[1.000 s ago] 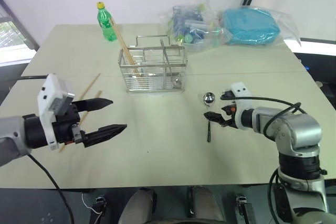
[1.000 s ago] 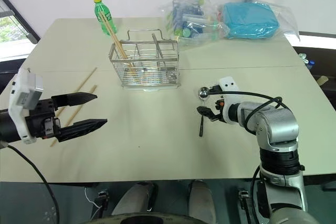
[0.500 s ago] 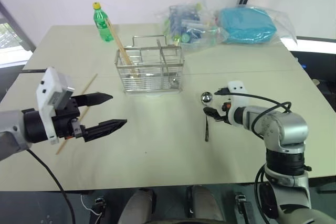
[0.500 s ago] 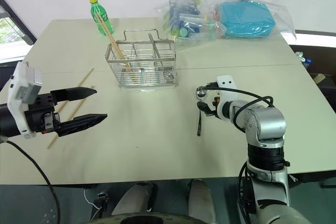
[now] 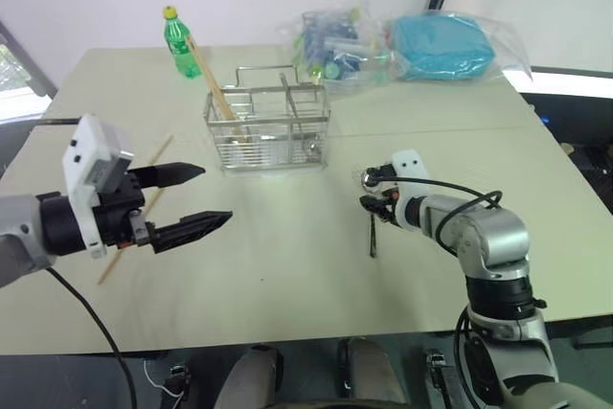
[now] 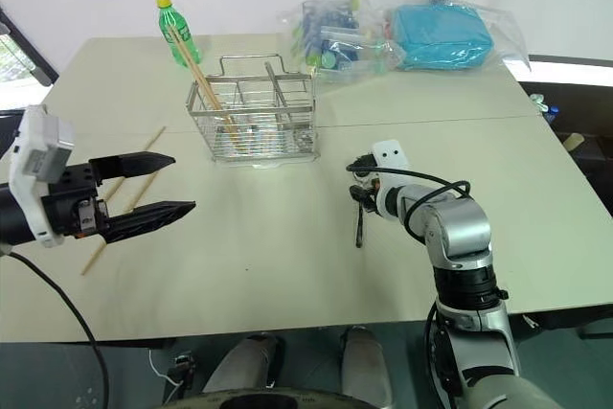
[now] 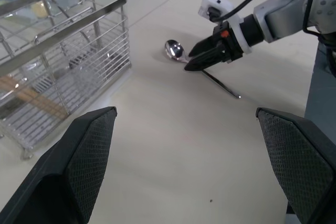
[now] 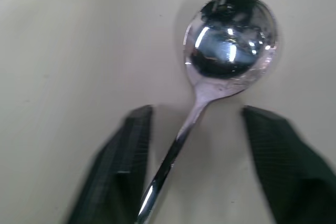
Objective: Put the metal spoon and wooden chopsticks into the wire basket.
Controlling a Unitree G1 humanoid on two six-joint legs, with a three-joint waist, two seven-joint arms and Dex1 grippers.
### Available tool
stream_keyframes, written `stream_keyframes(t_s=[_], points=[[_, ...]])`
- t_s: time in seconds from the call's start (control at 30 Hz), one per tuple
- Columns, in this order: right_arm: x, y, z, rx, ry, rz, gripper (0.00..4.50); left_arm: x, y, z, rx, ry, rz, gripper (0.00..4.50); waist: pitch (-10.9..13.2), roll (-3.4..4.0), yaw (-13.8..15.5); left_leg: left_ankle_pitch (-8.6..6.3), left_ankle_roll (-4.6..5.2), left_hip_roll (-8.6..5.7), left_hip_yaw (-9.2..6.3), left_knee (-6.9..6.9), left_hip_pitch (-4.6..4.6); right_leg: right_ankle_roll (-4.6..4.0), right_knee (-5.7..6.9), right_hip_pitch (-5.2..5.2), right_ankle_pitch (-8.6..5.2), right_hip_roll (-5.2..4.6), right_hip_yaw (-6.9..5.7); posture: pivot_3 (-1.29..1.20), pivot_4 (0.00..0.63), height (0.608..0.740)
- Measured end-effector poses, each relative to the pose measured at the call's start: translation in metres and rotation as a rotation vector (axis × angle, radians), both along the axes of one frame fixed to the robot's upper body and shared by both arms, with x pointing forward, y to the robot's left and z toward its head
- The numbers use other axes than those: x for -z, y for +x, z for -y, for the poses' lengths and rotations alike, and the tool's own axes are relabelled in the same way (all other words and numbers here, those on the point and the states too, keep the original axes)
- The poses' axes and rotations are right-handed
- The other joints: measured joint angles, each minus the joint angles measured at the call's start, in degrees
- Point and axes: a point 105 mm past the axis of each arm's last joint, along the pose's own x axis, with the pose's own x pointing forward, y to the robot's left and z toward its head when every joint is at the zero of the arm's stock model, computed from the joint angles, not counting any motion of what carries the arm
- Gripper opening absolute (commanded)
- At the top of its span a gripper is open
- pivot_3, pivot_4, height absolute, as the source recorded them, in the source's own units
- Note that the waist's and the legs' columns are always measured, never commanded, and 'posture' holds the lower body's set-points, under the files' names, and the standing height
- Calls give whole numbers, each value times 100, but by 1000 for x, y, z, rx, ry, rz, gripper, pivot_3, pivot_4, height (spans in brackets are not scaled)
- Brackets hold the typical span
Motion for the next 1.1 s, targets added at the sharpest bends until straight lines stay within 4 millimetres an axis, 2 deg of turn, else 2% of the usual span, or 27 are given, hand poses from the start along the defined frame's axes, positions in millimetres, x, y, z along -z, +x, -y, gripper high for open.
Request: stream_keyframes(t_s=[0.07, 0.1, 0.53, 0.63, 0.73, 1.1], points=[[-1, 0, -3, -15, 5, 14, 180, 0, 0, 0, -3, -2, 0, 4500, -1, 0, -5, 1, -1, 3, 0, 0, 2, 0, 3, 0, 0, 5, 1, 0, 150, 698], [-2, 1, -3, -16, 6, 16, 83, 0, 0, 0, -3, -2, 1, 4500, -3, -2, -4, 1, -1, 4, 0, 0, 3, 0, 3, 1, 0, 7, 2, 0, 150, 698], [-1, 4, 7, 10, 3, 28, 83, -7, 5, -4, -16, -15, 21, 4500, -3, -1, 37, 1, -2, 3, -3, 4, 0, -2, 2, -3, 0, 7, 3, 0, 150, 698], [-3, 2, 8, 15, 3, 20, 905, -4, 5, -3, -10, -11, 11, 4500, -4, -2, 35, 1, -2, 4, -3, 3, -3, -2, 3, 0, 0, 7, 5, 0, 150, 698], [-1, -3, 7, 9, -8, 4, 2289, -3, 7, -4, -10, -10, 6, 4500, -4, -2, 29, 1, -2, 4, -3, 2, -4, -2, 3, -2, 0, 7, 5, 0, 150, 698], [1, -17, -7, 16, 48, -36, 2289, -4, 9, -6, -5, 2, 30, 4500, -3, -1, 20, 1, -2, 4, -3, -1, -2, -2, 4, -5, 1, 8, 6, 0, 150, 698]])
